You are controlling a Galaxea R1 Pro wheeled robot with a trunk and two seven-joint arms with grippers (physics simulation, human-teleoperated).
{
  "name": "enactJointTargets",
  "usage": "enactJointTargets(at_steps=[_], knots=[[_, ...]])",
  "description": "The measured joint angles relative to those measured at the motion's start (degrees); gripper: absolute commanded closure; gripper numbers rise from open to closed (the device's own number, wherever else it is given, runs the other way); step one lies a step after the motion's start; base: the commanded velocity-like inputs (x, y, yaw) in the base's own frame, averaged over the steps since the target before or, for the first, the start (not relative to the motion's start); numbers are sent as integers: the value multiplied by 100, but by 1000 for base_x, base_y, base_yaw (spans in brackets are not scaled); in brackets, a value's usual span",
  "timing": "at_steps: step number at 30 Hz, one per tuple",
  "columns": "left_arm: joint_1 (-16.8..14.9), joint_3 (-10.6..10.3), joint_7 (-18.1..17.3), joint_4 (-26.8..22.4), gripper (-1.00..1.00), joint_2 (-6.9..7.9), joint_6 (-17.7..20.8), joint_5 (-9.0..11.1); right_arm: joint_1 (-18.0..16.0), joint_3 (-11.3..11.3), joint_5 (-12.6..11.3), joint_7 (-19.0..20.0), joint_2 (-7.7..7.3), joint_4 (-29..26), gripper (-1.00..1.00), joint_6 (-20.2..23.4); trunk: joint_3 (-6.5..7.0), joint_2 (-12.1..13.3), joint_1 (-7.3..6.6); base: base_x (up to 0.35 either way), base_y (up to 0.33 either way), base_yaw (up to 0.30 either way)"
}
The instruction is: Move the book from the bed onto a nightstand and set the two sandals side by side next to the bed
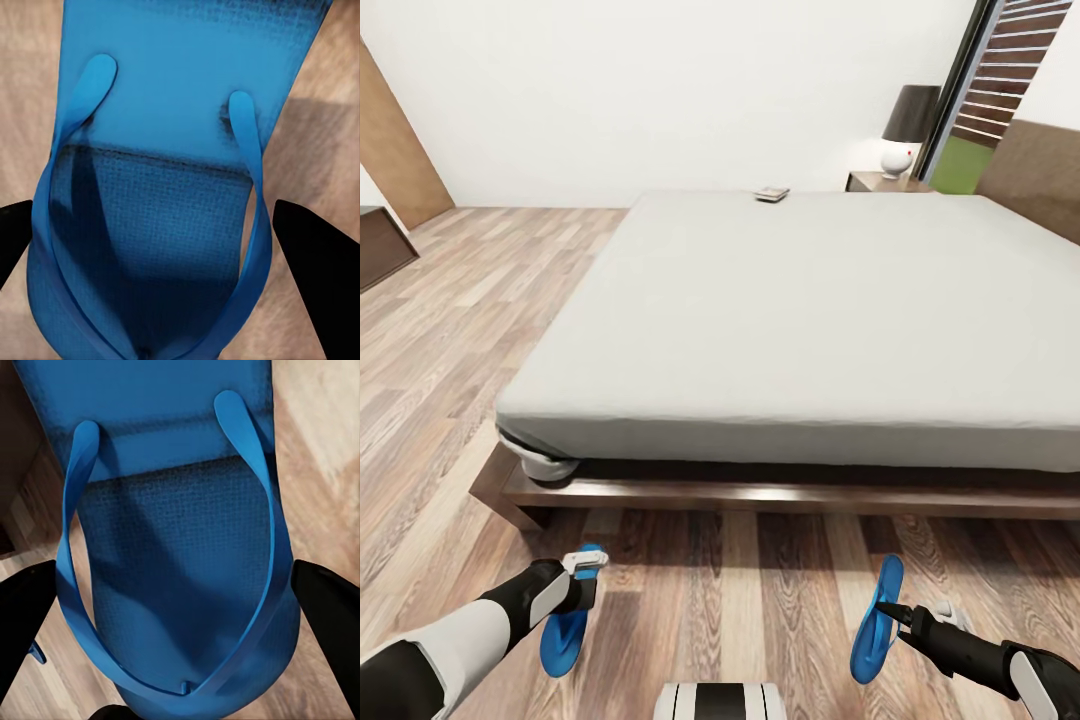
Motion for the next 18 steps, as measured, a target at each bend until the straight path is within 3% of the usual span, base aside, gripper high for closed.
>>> enactJointTargets(at_steps=[8, 18], knots=[[0, 7, 0, 0, 100, -1, 1, 2, 0, 1, -1, -1, 0, 1, 100, 0, 0, 0, -1, 105, 107, 0], [0, 9, 4, 0, 100, -8, 0, 3, 0, 0, 1, 0, 0, 0, 100, 0, 0, 0, 0, 10, 9, 0]])
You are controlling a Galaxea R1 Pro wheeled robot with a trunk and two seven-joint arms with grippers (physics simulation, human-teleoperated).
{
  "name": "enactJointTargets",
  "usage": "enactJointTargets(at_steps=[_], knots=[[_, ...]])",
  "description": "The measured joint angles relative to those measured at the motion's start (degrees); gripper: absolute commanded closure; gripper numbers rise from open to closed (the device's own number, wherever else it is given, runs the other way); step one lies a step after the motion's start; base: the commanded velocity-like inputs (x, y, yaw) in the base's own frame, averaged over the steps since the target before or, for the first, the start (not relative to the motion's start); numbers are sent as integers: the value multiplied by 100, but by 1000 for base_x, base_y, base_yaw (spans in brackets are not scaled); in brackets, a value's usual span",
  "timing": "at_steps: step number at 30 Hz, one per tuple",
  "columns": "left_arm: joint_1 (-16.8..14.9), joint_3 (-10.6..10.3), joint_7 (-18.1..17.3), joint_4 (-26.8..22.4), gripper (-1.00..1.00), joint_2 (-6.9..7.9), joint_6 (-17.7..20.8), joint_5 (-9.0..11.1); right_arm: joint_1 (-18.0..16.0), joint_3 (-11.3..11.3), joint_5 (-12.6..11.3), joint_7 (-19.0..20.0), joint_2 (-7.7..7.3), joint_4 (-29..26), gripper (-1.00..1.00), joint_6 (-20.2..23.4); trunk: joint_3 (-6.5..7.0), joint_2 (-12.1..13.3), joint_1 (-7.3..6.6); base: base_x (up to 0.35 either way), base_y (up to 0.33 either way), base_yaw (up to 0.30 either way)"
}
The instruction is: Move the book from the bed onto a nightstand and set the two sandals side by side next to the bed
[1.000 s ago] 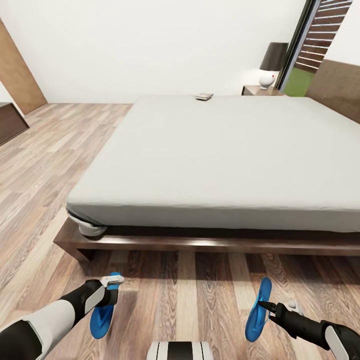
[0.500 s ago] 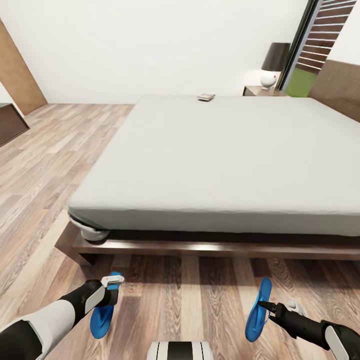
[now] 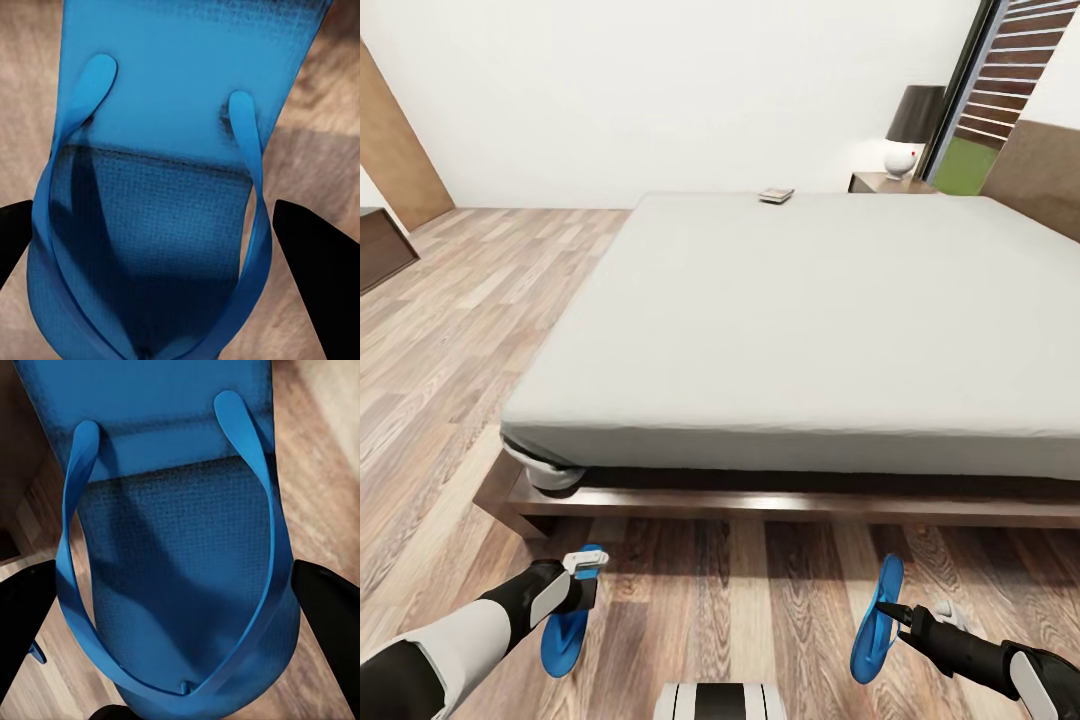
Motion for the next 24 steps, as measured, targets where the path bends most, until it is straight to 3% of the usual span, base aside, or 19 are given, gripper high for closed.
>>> enactJointTargets(at_steps=[24], knots=[[0, 0, 5, 0, 100, 6, 0, 0, 0, -1, -1, 0, 0, 0, 100, 0, -510, -31, 59, 0, 0, 0]])
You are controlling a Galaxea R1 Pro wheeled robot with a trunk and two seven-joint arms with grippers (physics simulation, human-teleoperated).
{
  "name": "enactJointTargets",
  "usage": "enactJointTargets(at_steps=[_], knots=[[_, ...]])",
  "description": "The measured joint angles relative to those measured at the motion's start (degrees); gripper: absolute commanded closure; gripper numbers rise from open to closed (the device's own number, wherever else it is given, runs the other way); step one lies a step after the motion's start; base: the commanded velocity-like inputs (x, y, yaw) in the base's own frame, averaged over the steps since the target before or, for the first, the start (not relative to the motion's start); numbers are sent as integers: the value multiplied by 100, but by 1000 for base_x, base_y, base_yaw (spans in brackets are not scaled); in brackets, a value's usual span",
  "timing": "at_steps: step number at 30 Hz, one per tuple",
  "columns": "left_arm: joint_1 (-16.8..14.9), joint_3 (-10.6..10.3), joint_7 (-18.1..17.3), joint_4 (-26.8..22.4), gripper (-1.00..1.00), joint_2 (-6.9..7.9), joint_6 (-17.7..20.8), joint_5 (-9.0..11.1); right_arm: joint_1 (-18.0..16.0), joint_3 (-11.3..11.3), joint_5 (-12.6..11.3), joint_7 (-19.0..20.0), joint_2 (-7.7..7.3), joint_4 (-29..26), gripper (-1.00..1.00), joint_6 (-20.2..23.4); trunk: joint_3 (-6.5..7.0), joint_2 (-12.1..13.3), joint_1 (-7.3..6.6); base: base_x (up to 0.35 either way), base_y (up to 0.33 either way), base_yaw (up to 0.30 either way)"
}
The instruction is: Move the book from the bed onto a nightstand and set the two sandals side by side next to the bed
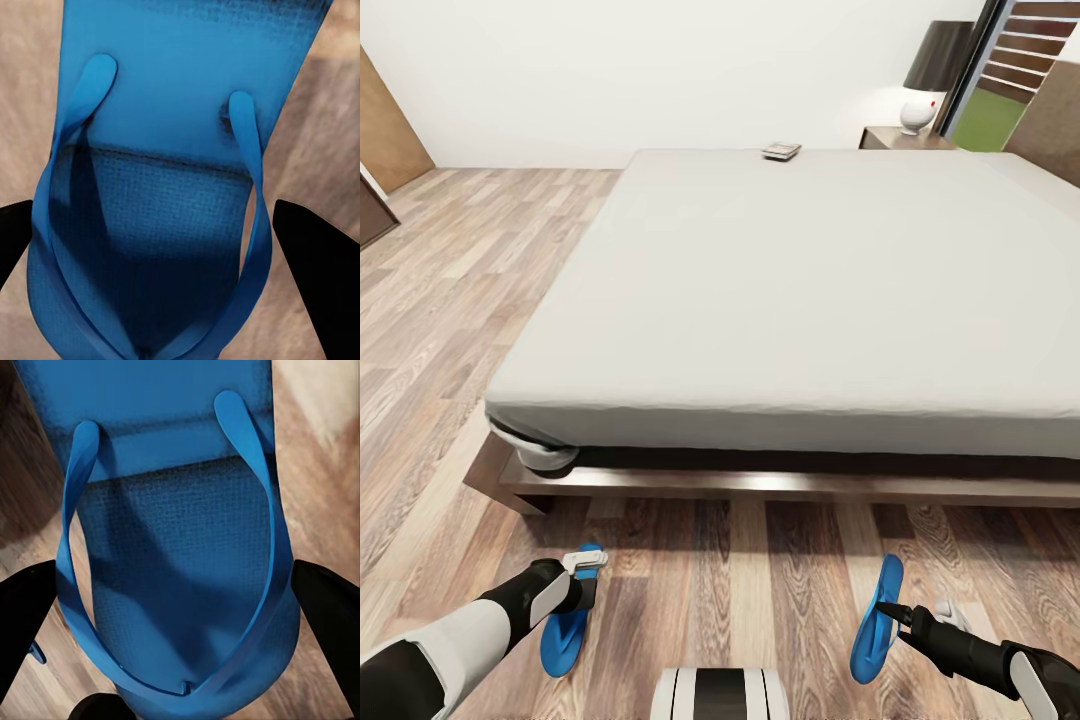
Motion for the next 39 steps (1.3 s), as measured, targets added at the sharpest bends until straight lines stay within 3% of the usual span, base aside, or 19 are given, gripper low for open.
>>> enactJointTargets(at_steps=[7, 12, 19, 35, 39], knots=[[0, 1, -9, 0, 100, 0, -29, -2, 0, 0, 0, 2, 0, 0, 100, 0, 0, 0, 0, 0, 0, 0], [0, 4, -9, 6, 100, 0, -561, 3, 0, 0, 1, 0, 0, 0, 100, -1, 0, 0, 0, 0, 0, 0], [0, 6, 2, 9, 100, 0, -662, 6, 0, -1, 1, 0, 0, 0, 100, -1, 0, 0, 0, 0, 0, 0], [0, 15, 10, 10, 100, 0, -650, 8, 0, 1, 10, -1, 0, 0, 100, -4, -354, -21, 42, 0, 0, 0], [0, 15, 11, 9, 100, 0, -650, 6, 0, 1, 1, 0, 0, 0, 100, 0, -355, -21, 41, 0, 0, 0]])
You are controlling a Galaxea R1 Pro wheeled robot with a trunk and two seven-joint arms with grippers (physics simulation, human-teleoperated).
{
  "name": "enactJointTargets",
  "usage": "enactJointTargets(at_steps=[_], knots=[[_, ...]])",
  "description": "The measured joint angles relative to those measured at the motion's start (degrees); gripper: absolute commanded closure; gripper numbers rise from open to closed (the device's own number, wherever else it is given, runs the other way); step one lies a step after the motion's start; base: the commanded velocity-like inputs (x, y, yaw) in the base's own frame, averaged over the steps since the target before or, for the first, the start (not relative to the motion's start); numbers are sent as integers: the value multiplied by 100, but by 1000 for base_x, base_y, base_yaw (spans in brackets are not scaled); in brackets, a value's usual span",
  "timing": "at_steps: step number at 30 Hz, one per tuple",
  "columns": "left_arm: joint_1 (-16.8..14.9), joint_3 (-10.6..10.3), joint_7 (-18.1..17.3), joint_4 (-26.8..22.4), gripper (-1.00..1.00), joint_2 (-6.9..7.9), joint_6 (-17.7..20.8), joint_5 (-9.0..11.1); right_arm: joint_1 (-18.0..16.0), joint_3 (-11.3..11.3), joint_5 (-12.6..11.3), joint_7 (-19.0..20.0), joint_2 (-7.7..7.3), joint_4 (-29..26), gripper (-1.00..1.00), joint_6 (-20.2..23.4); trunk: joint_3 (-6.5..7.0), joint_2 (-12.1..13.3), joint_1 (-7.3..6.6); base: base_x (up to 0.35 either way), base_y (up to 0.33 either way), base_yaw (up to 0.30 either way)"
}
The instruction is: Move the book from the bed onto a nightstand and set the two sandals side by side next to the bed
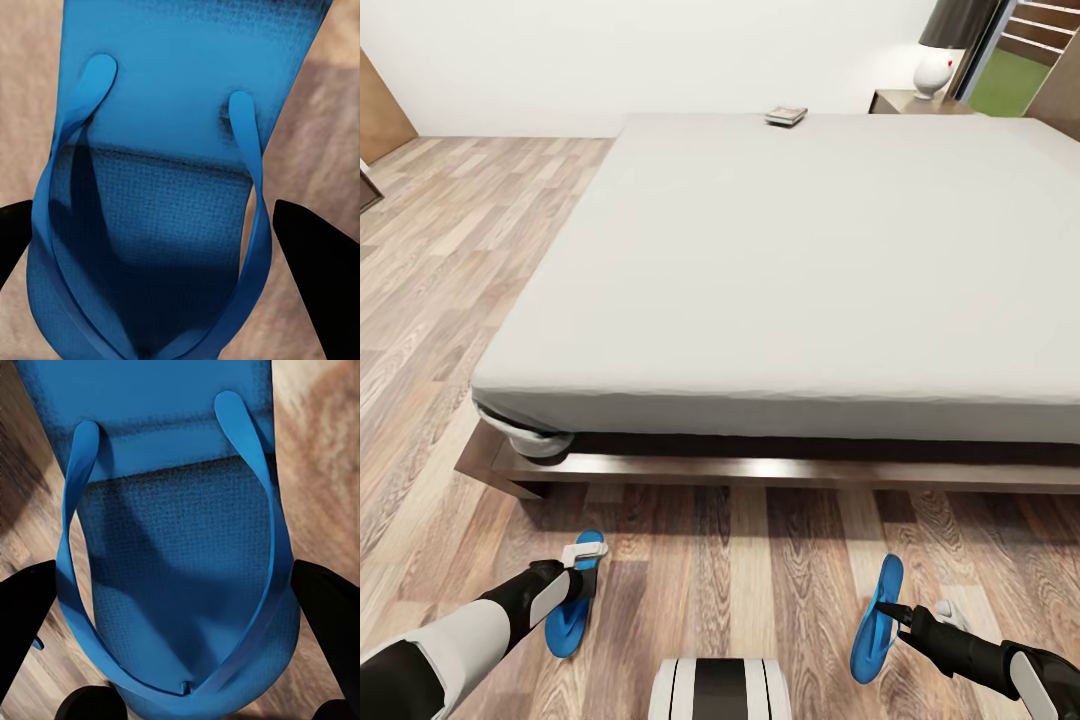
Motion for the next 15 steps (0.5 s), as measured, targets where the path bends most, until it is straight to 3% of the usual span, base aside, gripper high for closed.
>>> enactJointTargets(at_steps=[4, 15], knots=[[0, 0, 0, 0, 100, 0, 0, 0, 0, 0, 0, 0, 0, 0, 100, 0, 0, 0, 0, 0, 0, 0], [0, -1, 0, 0, 100, 0, 0, 2, 0, 1, 8, -1, 0, 0, 100, -3, -243, -15, 29, 0, 0, 0]])
